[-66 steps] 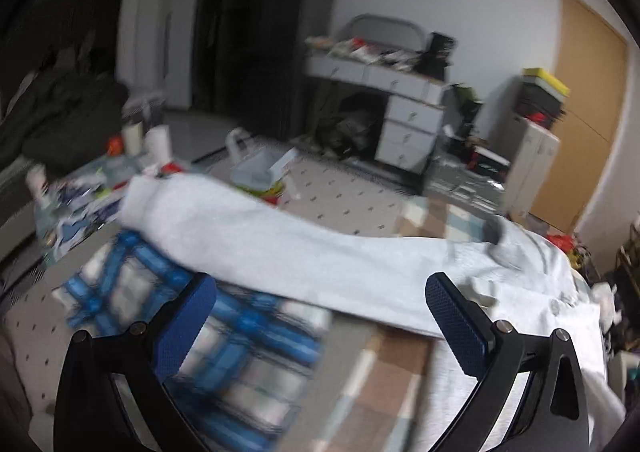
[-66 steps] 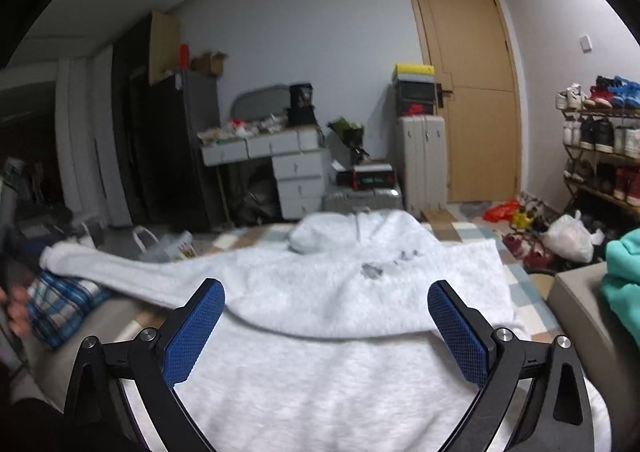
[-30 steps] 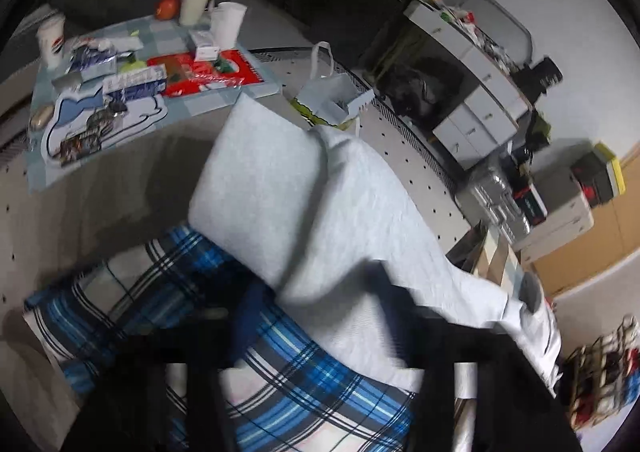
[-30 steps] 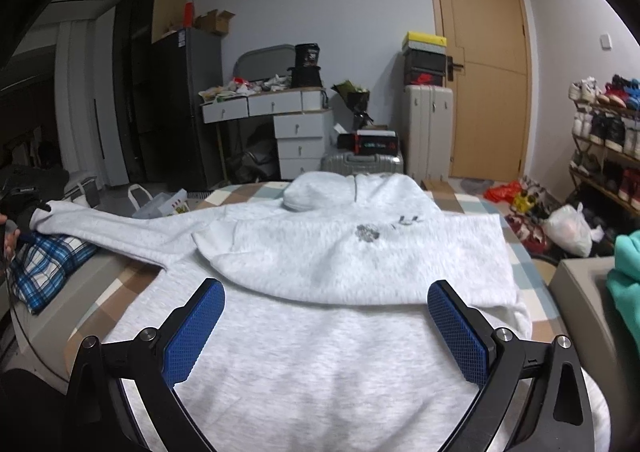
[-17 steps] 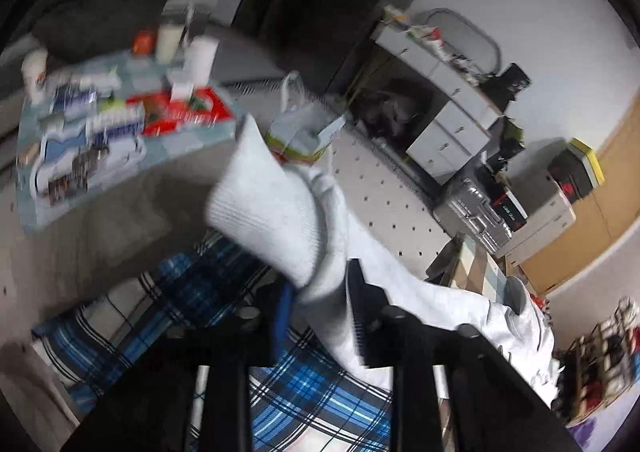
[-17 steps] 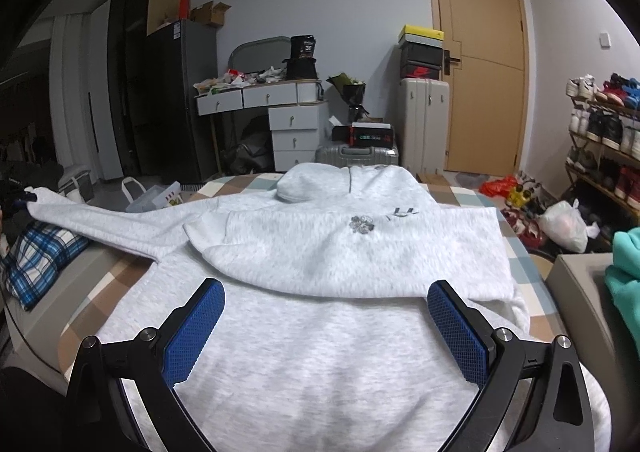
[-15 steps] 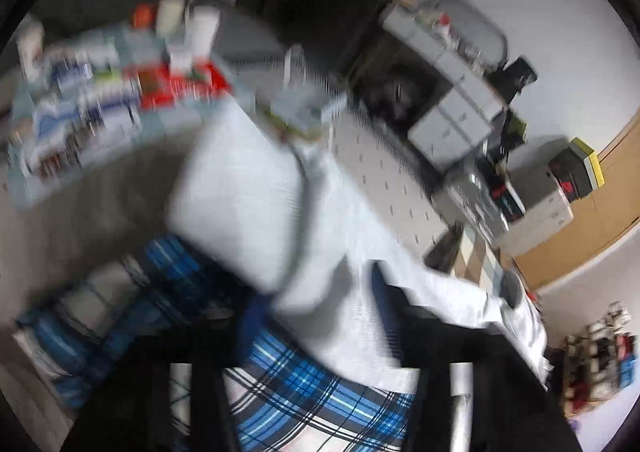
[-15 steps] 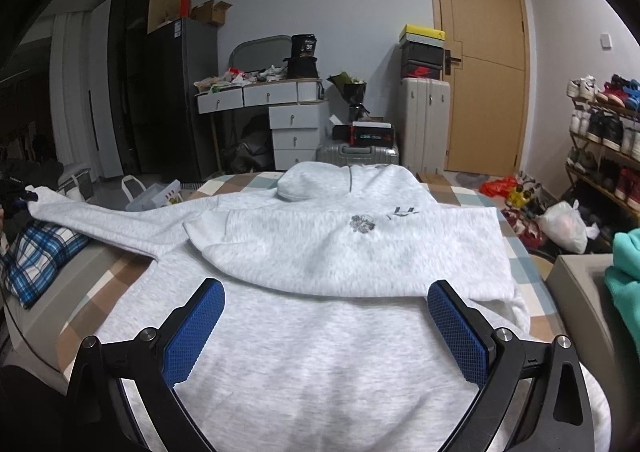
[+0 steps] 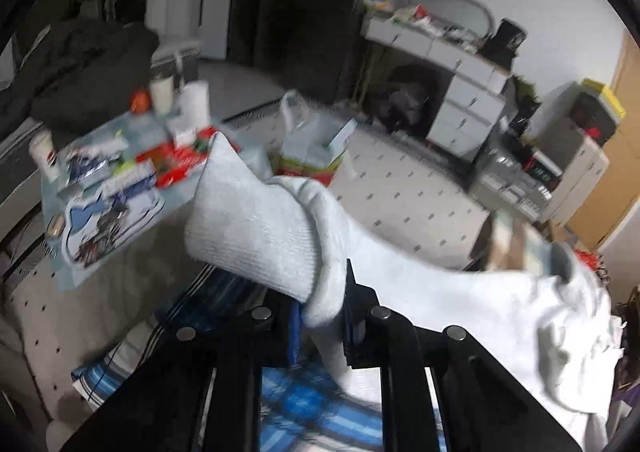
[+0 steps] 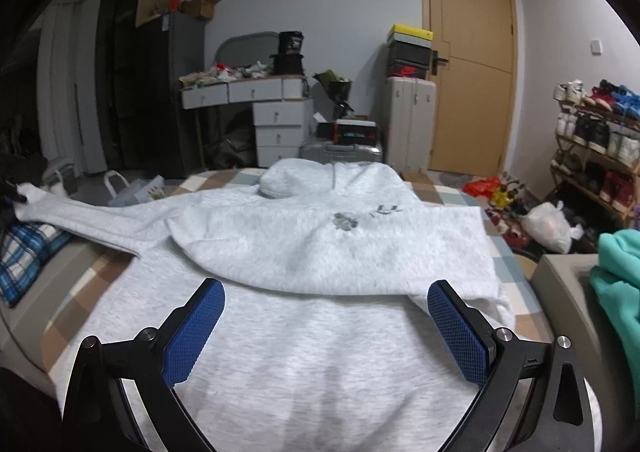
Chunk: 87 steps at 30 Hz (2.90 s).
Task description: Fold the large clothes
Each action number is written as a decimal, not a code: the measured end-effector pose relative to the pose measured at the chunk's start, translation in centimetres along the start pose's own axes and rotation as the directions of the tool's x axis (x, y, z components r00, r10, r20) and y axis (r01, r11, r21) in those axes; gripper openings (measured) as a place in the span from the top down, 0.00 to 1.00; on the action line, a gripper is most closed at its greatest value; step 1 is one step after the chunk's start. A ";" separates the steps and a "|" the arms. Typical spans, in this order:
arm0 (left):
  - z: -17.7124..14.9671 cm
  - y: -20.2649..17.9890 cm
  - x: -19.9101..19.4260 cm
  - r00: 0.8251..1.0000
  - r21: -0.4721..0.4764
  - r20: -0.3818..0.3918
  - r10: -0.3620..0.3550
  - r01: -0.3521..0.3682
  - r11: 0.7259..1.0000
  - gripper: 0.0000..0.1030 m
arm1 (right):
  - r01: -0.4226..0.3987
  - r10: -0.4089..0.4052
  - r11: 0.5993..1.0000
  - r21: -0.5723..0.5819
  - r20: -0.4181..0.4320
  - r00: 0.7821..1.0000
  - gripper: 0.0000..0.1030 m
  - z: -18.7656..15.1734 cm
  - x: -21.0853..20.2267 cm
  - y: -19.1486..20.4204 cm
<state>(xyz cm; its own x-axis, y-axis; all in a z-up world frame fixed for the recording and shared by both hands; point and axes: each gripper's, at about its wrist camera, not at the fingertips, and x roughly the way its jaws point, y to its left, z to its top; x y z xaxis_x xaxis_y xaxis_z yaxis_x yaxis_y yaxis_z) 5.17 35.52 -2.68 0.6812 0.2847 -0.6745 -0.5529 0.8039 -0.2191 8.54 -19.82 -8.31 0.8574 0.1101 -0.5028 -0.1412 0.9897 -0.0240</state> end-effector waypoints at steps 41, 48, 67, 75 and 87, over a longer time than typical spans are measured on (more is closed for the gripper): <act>-30.9 -55.2 2.3 0.620 0.430 -0.722 -0.307 0.750 0.502 0.84 | 0.134 -0.233 0.672 0.729 0.037 0.972 0.00 -4.1 -7.1 -20.0; -27.2 -53.3 -0.1 0.336 0.167 -0.873 -0.354 0.887 0.430 0.40 | 0.143 -0.231 0.688 0.711 0.028 0.972 0.00 -4.0 -6.5 -19.3; -15.1 -25.2 4.9 0.784 0.192 -0.480 -0.394 0.532 0.825 0.20 | 0.037 0.096 0.767 0.640 -0.172 0.980 0.00 2.7 5.2 -19.4; -15.9 -26.4 4.2 0.851 0.378 -0.425 -0.308 0.476 0.794 0.19 | 0.236 0.028 0.889 0.392 -0.562 0.827 0.25 3.7 19.0 -19.9; -14.3 -24.1 3.6 0.880 0.417 -0.331 -0.340 0.460 0.784 0.19 | 0.063 0.097 0.914 0.401 -0.367 0.925 0.92 5.3 16.2 -18.2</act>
<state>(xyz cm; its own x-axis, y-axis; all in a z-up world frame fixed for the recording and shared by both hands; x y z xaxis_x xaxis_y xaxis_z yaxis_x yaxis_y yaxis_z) 14.12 9.68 -9.88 0.6288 -0.1960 -0.7525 0.0800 0.9789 -0.1882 27.60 -35.55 -11.40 0.5977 0.1646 -0.7846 0.1237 0.9481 0.2931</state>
